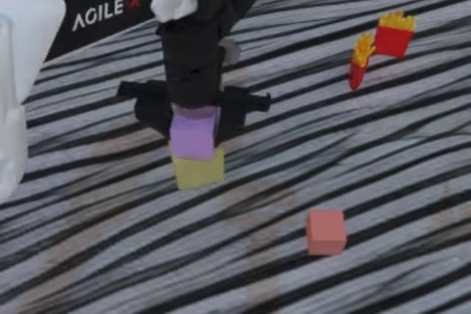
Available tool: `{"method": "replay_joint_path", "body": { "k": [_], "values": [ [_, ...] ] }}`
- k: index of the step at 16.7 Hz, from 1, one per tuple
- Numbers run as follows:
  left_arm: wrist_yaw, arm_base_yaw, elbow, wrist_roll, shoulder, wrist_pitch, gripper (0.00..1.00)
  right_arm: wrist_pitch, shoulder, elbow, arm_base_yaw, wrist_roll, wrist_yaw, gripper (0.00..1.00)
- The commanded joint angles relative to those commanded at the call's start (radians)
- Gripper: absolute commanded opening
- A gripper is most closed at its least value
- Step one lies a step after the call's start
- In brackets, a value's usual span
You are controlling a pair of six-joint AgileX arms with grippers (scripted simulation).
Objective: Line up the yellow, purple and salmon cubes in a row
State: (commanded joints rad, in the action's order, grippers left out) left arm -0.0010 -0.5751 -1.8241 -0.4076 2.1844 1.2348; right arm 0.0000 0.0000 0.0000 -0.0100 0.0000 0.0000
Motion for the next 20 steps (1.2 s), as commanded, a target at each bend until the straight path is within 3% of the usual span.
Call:
{"method": "replay_joint_path", "body": {
  "k": [4, 8, 15, 20],
  "values": [
    [-0.006, -0.198, 0.068, -0.310, -0.060, -0.015, 0.00, 0.000, 0.000, 0.000, 0.000, 0.000, 0.000, 1.00],
    [-0.014, -0.306, 0.113, -0.453, -0.113, -0.036, 0.00, 0.000, 0.000, 0.000, 0.000, 0.000, 0.000, 1.00],
    [-0.015, -0.312, 0.128, -0.458, -0.109, -0.054, 0.00, 0.000, 0.000, 0.000, 0.000, 0.000, 0.000, 1.00],
    [-0.014, -0.307, 0.248, -0.455, -0.064, -0.234, 0.00, 0.000, 0.000, 0.000, 0.000, 0.000, 0.000, 1.00]
  ]
}}
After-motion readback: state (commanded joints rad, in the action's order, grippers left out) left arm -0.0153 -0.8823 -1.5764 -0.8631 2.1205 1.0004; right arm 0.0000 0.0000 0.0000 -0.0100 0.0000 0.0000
